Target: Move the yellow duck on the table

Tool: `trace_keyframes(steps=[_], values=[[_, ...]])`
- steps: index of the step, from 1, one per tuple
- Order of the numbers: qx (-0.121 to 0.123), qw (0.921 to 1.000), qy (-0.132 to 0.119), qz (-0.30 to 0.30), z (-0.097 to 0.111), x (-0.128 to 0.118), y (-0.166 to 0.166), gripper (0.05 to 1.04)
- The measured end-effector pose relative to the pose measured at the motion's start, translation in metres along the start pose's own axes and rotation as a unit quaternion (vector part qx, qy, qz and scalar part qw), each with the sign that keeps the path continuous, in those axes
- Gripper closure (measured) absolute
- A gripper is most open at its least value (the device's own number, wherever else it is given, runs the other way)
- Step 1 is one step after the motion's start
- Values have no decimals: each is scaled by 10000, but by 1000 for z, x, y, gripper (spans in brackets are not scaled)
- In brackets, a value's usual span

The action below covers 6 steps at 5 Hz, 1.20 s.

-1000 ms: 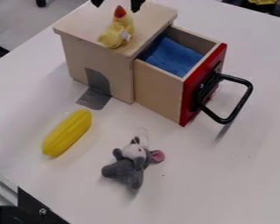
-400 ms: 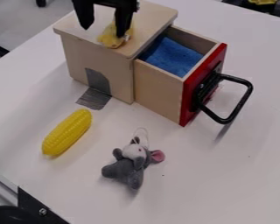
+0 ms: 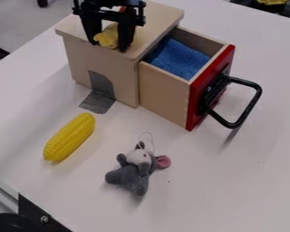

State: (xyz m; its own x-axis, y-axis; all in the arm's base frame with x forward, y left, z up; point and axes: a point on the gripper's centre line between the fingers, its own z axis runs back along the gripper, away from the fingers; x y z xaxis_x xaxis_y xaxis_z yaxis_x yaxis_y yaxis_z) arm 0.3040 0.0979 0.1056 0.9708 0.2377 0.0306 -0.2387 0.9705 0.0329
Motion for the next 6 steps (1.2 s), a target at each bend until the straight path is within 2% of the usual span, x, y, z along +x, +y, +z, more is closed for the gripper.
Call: trace_keyframes(steps=[1, 2, 3, 4, 5, 6], values=[[-77, 10000, -42, 10, 1, 1, -4, 713], [-216, 9995, -202, -119, 11, 10, -28, 901], [-401, 9971, -393, -511, 27, 32, -73, 973], [-516, 9928, -353, -1019, 28, 54, -133, 985], [-520, 9920, -309, -1104, 19, 78, -181, 985], [-539, 9905, -243, -1238, 2, 91, -228, 985]])
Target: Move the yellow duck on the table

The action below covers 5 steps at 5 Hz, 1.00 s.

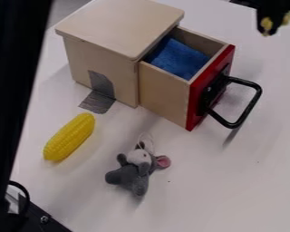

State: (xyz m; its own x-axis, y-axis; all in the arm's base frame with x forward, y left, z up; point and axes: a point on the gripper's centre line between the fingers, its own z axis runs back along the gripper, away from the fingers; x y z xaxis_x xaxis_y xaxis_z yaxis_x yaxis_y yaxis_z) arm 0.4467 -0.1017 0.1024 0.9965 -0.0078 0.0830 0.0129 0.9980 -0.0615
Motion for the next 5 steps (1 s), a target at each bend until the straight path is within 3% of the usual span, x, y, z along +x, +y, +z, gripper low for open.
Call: trace_keyframes(steps=[2, 3, 5], values=[[271, 9996, -38, 72, -58, 28, -28, 950], [315, 9992, -16, 234, -70, 28, -29, 754], [280, 9988, 144, 361, -84, 18, -27, 147]])
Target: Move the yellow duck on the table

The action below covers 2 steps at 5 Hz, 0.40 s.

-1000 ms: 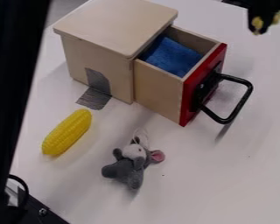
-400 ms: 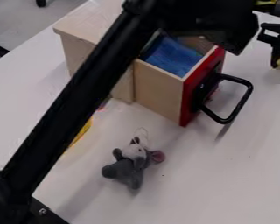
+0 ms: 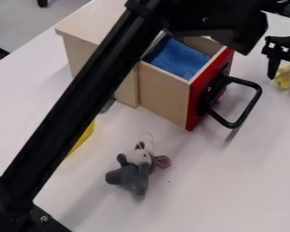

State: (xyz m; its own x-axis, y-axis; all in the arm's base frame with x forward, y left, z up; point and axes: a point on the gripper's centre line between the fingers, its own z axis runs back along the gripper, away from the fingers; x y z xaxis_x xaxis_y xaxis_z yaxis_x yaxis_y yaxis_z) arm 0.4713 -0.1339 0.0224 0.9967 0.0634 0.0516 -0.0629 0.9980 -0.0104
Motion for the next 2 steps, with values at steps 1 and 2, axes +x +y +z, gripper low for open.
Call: trace_keyframes(steps=[1, 2], values=[[-63, 9997, -222, 46, 42, -1, 2, 83], [-39, 9994, -353, 56, 74, -8, 6, 83]])
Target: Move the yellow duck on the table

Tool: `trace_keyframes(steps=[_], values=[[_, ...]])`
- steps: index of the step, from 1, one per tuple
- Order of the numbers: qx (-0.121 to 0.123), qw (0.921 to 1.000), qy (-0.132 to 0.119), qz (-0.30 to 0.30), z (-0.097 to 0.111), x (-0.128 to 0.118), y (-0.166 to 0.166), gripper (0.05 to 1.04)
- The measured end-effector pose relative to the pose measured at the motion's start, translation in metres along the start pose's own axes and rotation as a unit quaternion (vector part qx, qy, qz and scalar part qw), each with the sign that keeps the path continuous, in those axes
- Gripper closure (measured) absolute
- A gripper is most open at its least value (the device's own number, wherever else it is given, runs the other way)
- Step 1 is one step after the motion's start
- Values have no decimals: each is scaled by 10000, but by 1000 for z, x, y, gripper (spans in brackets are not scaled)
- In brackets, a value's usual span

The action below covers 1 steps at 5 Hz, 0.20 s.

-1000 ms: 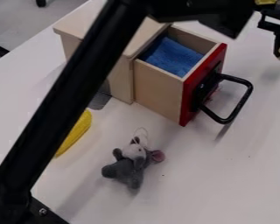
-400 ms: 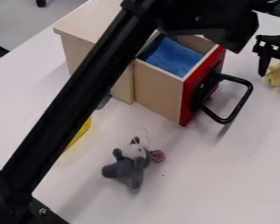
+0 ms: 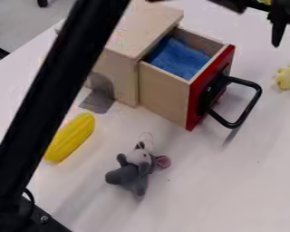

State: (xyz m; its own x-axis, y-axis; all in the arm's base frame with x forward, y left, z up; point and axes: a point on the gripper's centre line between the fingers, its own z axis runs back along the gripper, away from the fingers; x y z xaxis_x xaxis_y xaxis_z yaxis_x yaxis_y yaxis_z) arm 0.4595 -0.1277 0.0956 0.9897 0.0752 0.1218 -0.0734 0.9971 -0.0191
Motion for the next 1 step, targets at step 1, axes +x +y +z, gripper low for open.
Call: trace_keyframes(steps=[1], values=[[-29, 10000, -14, 3, 17, -9, 3, 83]])
